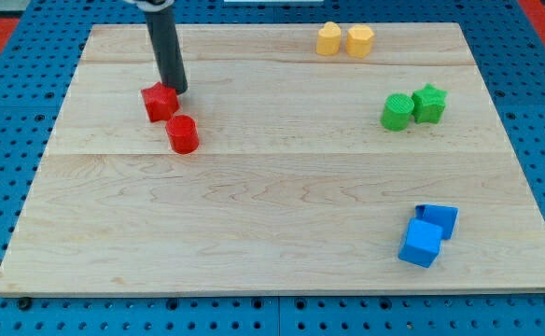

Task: Move the yellow heart towards the red circle

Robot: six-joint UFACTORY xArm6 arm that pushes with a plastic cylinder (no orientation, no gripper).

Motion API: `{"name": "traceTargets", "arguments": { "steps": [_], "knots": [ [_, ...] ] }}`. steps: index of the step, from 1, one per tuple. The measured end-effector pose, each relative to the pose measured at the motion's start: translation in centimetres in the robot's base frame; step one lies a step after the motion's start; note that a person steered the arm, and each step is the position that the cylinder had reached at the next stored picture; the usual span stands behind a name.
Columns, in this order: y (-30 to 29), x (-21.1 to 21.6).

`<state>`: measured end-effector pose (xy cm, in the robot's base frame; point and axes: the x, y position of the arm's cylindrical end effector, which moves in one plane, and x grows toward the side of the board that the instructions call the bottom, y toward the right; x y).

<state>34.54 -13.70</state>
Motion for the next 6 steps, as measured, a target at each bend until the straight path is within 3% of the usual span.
{"name": "traceTargets", "arguments": {
  "steps": [1, 3, 4, 5, 6],
  "knots": [
    [1.8, -2.1],
    [21.2, -9.3],
    [28.2, -8.2],
    [32.7, -8.3],
    [33.8, -13.7]
  ]
}}
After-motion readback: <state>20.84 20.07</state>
